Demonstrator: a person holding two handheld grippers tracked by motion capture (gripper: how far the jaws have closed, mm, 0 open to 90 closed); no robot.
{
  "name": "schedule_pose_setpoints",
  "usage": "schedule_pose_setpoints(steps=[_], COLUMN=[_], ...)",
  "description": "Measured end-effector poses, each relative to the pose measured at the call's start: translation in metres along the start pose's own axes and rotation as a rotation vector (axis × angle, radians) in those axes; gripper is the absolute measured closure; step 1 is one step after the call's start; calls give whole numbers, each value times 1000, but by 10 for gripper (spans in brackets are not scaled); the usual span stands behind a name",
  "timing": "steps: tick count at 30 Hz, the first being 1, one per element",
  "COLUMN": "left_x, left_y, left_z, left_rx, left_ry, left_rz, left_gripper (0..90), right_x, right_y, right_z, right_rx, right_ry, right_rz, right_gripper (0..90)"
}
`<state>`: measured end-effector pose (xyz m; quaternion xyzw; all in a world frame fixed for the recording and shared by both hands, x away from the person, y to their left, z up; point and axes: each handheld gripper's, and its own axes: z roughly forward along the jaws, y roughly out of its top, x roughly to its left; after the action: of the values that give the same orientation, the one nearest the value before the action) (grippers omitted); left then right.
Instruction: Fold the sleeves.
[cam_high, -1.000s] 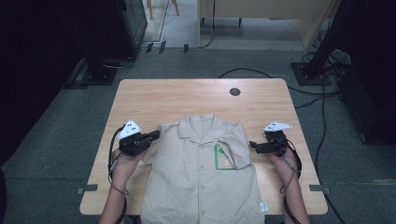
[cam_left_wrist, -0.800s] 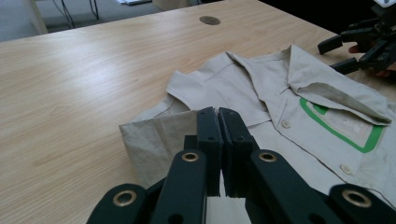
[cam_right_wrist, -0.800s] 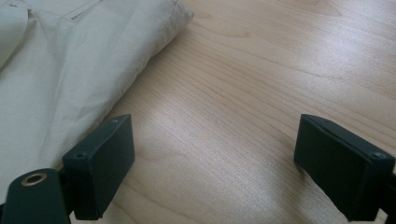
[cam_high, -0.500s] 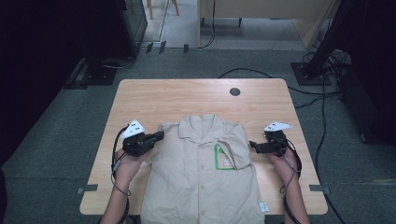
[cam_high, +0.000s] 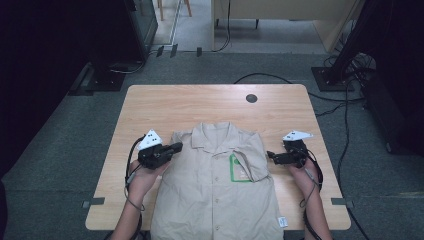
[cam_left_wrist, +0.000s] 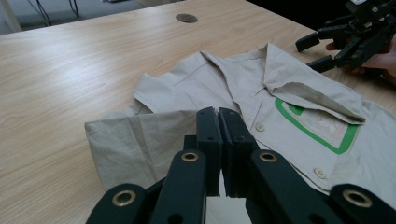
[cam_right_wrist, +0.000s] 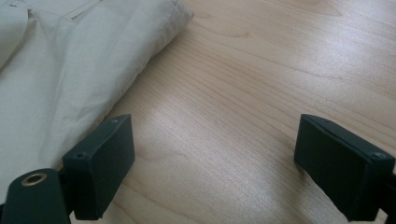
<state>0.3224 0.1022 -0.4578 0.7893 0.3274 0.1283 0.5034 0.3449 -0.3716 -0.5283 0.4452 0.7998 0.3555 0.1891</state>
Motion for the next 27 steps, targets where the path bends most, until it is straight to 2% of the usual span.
schedule_pose_setpoints(steps=[5, 20, 27], left_x=[-1, -4, -6], left_y=[-2, -10, -13], left_z=[5, 22, 30], left_rx=[13, 35, 33], left_ry=[8, -17, -13], left_rz=[6, 9, 17], left_gripper=[876, 876, 875], right_x=[0, 0, 0], right_y=[0, 0, 0], right_z=[0, 0, 0], right_rx=[0, 0, 0], right_ry=[0, 0, 0], right_rz=[0, 0, 0], right_gripper=[119, 119, 120])
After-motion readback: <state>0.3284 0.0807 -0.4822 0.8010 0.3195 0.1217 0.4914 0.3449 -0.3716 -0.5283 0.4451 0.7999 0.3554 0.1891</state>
